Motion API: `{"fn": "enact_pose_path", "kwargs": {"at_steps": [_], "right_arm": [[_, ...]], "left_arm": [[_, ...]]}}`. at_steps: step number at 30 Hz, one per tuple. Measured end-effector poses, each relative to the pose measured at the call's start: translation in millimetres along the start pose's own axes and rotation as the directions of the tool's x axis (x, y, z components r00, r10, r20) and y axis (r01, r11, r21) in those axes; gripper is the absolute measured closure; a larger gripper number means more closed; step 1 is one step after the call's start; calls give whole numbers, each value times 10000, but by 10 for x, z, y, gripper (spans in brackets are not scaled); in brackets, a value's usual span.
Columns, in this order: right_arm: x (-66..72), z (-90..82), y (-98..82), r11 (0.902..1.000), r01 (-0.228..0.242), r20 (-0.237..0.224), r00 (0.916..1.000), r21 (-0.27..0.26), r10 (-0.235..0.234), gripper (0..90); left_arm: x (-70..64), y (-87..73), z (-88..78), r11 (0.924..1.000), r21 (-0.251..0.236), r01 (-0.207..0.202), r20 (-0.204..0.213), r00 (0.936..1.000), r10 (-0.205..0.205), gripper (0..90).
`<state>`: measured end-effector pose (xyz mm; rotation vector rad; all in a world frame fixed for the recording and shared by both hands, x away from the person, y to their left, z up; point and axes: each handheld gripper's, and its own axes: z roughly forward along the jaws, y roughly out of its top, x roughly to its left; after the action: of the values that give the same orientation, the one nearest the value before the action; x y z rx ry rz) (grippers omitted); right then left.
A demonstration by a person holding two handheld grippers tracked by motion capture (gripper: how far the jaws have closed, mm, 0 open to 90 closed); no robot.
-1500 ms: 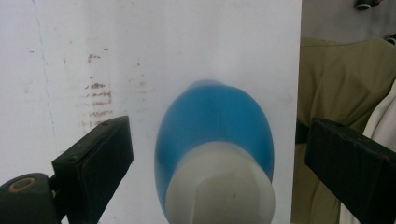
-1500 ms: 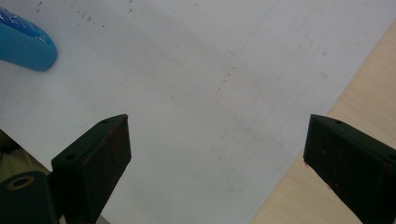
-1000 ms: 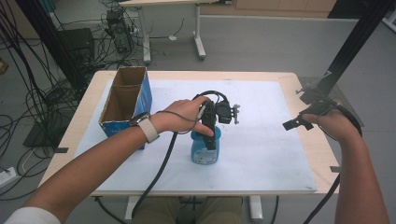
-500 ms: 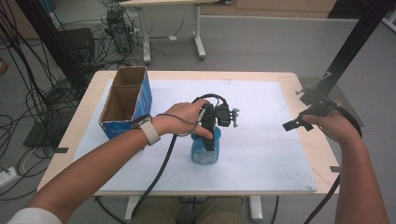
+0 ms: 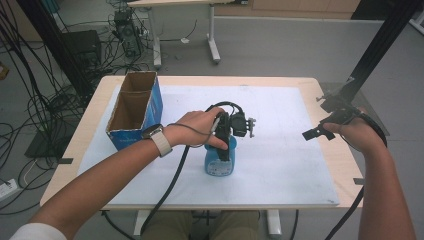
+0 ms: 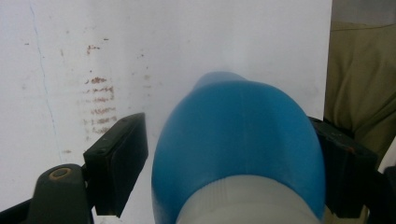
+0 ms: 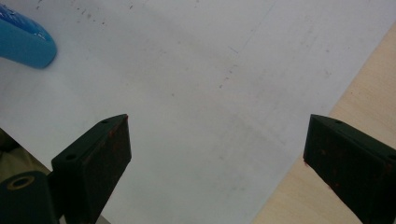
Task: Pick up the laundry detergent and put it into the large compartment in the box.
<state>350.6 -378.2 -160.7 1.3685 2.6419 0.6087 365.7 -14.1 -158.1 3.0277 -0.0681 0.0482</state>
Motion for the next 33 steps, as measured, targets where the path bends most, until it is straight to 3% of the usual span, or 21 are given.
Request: {"fn": "enact_pose_path", "kwargs": {"at_steps": [6,16,22,23,33], "right_arm": [[1,-2,-6,10000,2,0,10000,-16,-2,75],[3,-9,-17,10000,1,19,10000,-10,-1,75],[8,-19,-25,10000,-4,29,10000,-22,4,75],[10,-21,-25,10000,0,33,10000,-23,0,75],[10,-37,-44,10000,-20,56,10000,-36,20,75]], "left_arm": [[-30,16,5,9999,88,-83,-131,9999,84,273],[-42,25,2,9998,144,-98,-211,9997,101,285],[-13,15,-5,9999,98,-44,-60,10000,45,308],[31,7,-6,10000,50,-72,204,9998,71,352],[48,-4,0,10000,7,-73,282,9996,72,389]]}}
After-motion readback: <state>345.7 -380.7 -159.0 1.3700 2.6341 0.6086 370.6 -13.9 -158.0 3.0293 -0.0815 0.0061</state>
